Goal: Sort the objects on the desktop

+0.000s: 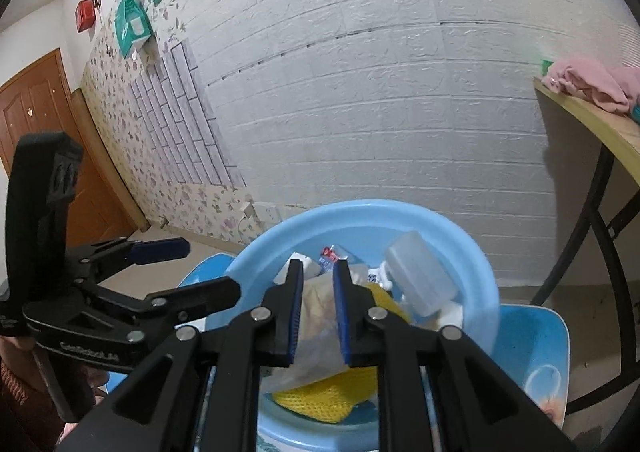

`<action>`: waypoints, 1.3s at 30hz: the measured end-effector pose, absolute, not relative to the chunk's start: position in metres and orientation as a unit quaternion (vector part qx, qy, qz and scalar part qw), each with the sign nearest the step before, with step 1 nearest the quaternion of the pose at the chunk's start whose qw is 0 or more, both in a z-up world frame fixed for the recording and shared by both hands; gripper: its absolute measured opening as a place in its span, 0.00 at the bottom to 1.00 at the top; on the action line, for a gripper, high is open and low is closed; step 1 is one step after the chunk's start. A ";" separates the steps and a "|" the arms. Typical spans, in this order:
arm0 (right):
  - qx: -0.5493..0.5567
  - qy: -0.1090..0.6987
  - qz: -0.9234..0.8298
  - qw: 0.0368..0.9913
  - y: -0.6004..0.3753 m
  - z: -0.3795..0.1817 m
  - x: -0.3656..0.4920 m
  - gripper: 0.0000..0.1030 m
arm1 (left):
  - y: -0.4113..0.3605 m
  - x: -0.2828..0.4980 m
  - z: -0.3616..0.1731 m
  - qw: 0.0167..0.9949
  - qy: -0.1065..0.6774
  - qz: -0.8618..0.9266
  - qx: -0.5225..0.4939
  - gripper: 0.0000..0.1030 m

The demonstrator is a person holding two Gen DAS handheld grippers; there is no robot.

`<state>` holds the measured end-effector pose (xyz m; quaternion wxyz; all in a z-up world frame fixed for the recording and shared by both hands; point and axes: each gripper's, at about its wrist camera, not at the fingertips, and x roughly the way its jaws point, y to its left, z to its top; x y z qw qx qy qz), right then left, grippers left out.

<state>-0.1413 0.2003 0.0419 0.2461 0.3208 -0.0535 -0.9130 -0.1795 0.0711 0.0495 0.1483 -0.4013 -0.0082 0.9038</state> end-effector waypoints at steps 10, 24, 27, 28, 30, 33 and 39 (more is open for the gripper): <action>0.370 -0.047 -0.904 0.207 0.215 0.029 -0.117 0.41 | 0.048 -0.147 0.044 0.128 -0.020 0.898 -0.421 0.95; 0.408 -0.048 -0.899 0.153 0.244 0.018 -0.088 0.49 | 0.044 -0.122 0.033 0.109 -0.016 0.881 -0.460 0.95; 0.422 -0.051 -0.894 0.142 0.248 0.014 -0.089 0.51 | 0.048 -0.121 0.027 0.109 -0.009 0.872 -0.477 0.95; 0.425 -0.053 -0.893 0.140 0.249 0.013 -0.089 0.51 | 0.049 -0.120 0.027 0.111 -0.008 0.871 -0.479 0.95; 0.430 -0.055 -0.891 0.135 0.251 0.011 -0.089 0.51 | 0.050 -0.116 0.025 0.114 -0.006 0.869 -0.481 0.95; 0.434 -0.057 -0.889 0.131 0.253 0.010 -0.088 0.51 | 0.052 -0.114 0.023 0.116 -0.006 0.867 -0.485 0.95; 0.421 -0.058 -0.893 0.149 0.249 0.021 -0.083 0.55 | 0.052 -0.107 0.038 0.122 -0.008 0.883 -0.452 1.00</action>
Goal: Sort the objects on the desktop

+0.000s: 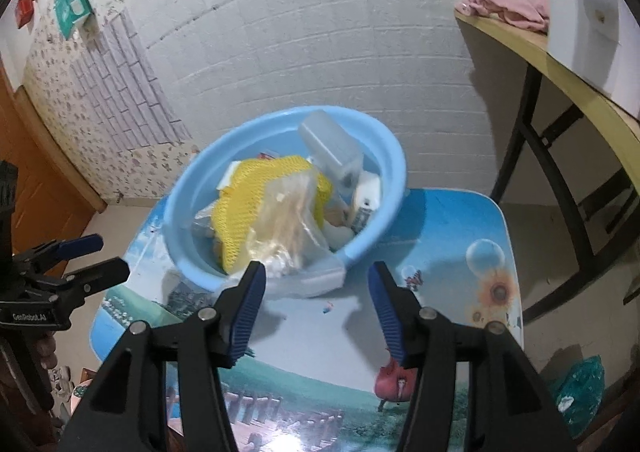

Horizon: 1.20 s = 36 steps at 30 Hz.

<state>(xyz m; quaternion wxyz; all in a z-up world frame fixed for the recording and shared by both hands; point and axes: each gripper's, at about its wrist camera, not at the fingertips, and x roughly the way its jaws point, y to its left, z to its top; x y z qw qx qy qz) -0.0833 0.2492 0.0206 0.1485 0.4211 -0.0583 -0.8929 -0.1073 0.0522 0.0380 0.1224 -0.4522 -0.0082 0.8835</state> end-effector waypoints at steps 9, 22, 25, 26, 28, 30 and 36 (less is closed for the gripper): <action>0.401 -0.034 -0.903 0.153 0.237 0.031 -0.078 0.78 | 0.059 -0.103 0.051 0.152 -0.015 0.892 -0.426 1.00; 0.361 -0.017 -0.923 0.134 0.229 0.052 -0.065 1.00 | 0.060 -0.095 0.063 0.139 -0.004 0.907 -0.399 1.00; 0.361 -0.016 -0.922 0.136 0.225 0.054 -0.063 1.00 | 0.057 -0.096 0.063 0.124 -0.006 0.910 -0.395 1.00; 0.361 -0.016 -0.922 0.136 0.224 0.055 -0.062 1.00 | 0.056 -0.096 0.063 0.121 -0.007 0.911 -0.394 1.00; 0.362 -0.015 -0.922 0.135 0.223 0.055 -0.063 1.00 | 0.056 -0.096 0.063 0.120 -0.007 0.912 -0.393 1.00; 0.363 -0.015 -0.922 0.131 0.223 0.055 -0.063 1.00 | 0.056 -0.096 0.063 0.121 -0.005 0.912 -0.391 1.00; 0.358 -0.015 -0.926 0.123 0.224 0.057 -0.063 1.00 | 0.058 -0.096 0.061 0.138 -0.016 0.908 -0.395 1.00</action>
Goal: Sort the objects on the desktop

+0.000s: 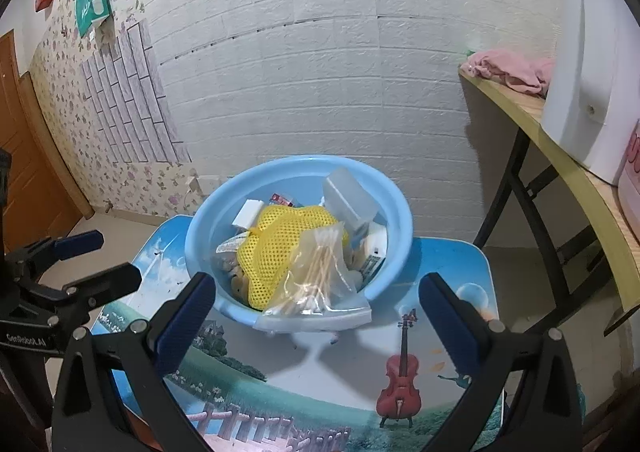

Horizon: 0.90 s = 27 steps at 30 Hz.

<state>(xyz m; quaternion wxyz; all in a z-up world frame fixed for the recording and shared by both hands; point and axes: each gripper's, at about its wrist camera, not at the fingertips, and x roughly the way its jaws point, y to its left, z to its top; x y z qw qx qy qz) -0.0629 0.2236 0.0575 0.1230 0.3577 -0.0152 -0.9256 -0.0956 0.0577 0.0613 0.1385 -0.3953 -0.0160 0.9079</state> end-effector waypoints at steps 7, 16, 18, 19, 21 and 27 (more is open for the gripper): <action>0.358 -0.013 -0.926 0.119 0.221 0.057 -0.064 1.00 | 0.057 -0.093 0.063 0.136 -0.018 0.912 -0.386 1.00; 0.365 -0.007 -0.923 0.121 0.219 0.054 -0.064 1.00 | 0.055 -0.090 0.063 0.139 -0.016 0.913 -0.382 1.00; 0.367 -0.008 -0.922 0.119 0.220 0.053 -0.064 1.00 | 0.057 -0.091 0.064 0.138 -0.014 0.913 -0.383 1.00; 0.368 -0.008 -0.922 0.119 0.220 0.053 -0.064 1.00 | 0.057 -0.091 0.064 0.138 -0.014 0.913 -0.383 1.00; 0.367 -0.009 -0.923 0.118 0.220 0.053 -0.063 1.00 | 0.056 -0.090 0.065 0.137 -0.013 0.914 -0.381 1.00; 0.366 -0.010 -0.923 0.121 0.220 0.053 -0.060 1.00 | 0.058 -0.090 0.063 0.135 -0.013 0.913 -0.385 1.00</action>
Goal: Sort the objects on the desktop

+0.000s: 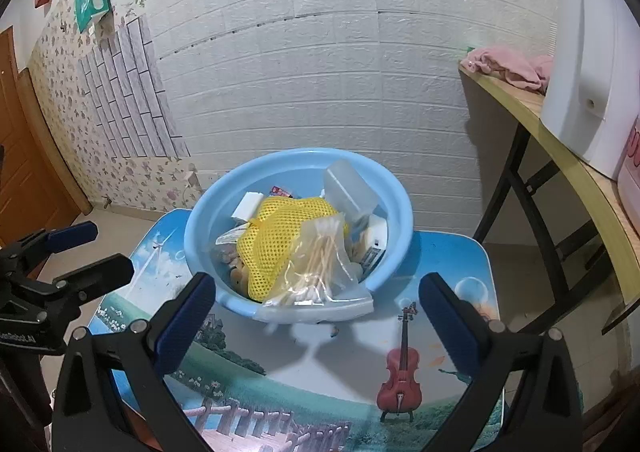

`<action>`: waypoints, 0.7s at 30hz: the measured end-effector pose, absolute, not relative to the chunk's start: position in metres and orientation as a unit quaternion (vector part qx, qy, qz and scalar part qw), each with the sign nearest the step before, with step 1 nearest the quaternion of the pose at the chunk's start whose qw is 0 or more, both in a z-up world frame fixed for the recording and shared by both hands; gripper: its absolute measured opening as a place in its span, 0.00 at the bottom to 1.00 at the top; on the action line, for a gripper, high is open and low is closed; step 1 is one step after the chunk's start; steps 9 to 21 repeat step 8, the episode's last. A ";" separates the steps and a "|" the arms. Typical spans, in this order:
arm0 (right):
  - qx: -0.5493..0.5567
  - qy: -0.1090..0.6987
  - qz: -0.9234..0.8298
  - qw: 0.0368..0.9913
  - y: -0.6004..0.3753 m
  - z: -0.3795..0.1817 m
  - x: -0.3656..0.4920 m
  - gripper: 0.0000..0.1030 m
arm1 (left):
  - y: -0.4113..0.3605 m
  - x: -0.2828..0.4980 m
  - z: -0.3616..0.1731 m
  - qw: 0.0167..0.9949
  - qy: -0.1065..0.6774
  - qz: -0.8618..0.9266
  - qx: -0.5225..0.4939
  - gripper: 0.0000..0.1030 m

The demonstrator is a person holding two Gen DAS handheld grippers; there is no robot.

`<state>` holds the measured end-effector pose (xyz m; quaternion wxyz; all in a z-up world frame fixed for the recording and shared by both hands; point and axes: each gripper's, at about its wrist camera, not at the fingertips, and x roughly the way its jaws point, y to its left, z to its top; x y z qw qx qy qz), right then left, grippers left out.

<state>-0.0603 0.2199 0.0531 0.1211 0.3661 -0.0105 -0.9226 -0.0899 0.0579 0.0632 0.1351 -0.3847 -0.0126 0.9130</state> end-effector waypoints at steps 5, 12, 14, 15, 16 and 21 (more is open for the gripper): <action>0.366 -0.014 -0.922 0.123 0.221 0.052 -0.058 1.00 | 0.061 -0.087 0.064 0.136 -0.006 0.912 -0.386 1.00; 0.365 -0.015 -0.923 0.123 0.223 0.053 -0.056 1.00 | 0.062 -0.084 0.066 0.134 -0.004 0.913 -0.385 1.00; 0.365 -0.015 -0.923 0.123 0.223 0.053 -0.056 1.00 | 0.062 -0.084 0.066 0.134 -0.004 0.913 -0.385 1.00; 0.365 -0.015 -0.923 0.123 0.223 0.053 -0.056 1.00 | 0.062 -0.084 0.066 0.134 -0.004 0.913 -0.385 1.00; 0.365 -0.015 -0.923 0.123 0.223 0.053 -0.056 1.00 | 0.062 -0.084 0.066 0.134 -0.004 0.913 -0.385 1.00; 0.365 -0.015 -0.923 0.123 0.223 0.053 -0.056 1.00 | 0.062 -0.084 0.066 0.134 -0.004 0.913 -0.385 1.00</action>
